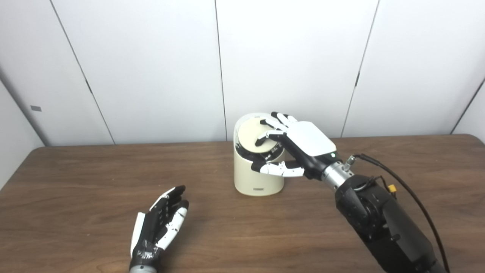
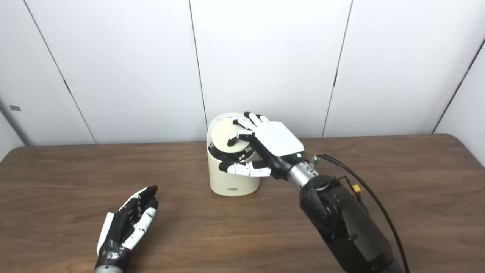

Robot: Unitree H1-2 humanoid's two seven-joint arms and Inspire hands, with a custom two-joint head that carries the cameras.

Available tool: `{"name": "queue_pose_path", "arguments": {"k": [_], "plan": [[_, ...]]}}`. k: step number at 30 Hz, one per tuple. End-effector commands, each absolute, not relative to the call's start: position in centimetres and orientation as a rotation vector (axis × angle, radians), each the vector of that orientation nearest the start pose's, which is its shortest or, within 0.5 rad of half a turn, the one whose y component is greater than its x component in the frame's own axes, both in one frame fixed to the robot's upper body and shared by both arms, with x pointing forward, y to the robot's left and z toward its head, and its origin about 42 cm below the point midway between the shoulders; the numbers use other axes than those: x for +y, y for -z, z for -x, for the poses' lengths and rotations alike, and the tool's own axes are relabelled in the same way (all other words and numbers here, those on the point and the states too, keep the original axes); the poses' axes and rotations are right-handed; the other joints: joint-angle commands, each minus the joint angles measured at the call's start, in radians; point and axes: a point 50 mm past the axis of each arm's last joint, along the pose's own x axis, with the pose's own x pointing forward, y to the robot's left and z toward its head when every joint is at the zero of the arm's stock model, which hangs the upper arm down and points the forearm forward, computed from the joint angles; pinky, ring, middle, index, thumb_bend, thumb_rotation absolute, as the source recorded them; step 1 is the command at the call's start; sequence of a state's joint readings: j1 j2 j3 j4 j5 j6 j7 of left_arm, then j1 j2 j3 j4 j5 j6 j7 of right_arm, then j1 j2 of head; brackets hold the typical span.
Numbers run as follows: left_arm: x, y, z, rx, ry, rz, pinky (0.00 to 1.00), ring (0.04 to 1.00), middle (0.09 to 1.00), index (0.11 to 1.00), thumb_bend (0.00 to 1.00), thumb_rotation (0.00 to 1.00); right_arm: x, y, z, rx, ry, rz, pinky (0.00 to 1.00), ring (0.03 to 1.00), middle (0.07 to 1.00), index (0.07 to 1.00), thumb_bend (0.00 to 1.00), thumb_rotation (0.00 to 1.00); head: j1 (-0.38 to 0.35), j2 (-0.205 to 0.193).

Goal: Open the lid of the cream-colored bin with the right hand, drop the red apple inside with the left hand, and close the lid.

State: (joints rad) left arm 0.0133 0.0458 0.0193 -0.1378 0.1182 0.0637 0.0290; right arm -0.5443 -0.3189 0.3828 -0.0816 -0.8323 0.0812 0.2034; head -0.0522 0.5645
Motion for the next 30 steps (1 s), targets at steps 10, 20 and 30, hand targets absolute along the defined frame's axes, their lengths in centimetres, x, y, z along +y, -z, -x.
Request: {"name": "queue_pose_path", "arguments": {"k": [10, 20, 30], "plan": [[23.1, -13.5, -27.8, -0.094, -0.059, -0.173, 0.83, 0.859, 0.85, 0.823, 0.39, 0.5, -15.8, -27.2, -39.7, -0.557, -0.329, 1.468, 1.0, 1.0, 0.94, 0.695, 0.56, 1.0, 0.003, 0.011], [22.9, -13.8, -27.9, -0.098, -0.053, -0.169, 0.82, 0.853, 0.854, 0.825, 0.38, 0.51, -15.9, -27.2, -39.9, -0.555, -0.307, 1.419, 0.98, 1.0, 0.937, 0.702, 0.56, 1.0, 0.002, 0.014], [22.9, -14.0, -27.8, -0.098, -0.054, -0.177, 0.86, 0.873, 0.864, 0.826, 0.39, 0.52, -18.4, -32.0, -39.4, -0.591, -0.118, 1.258, 0.95, 0.983, 0.912, 0.739, 0.5, 0.99, 0.009, 0.014]]}}
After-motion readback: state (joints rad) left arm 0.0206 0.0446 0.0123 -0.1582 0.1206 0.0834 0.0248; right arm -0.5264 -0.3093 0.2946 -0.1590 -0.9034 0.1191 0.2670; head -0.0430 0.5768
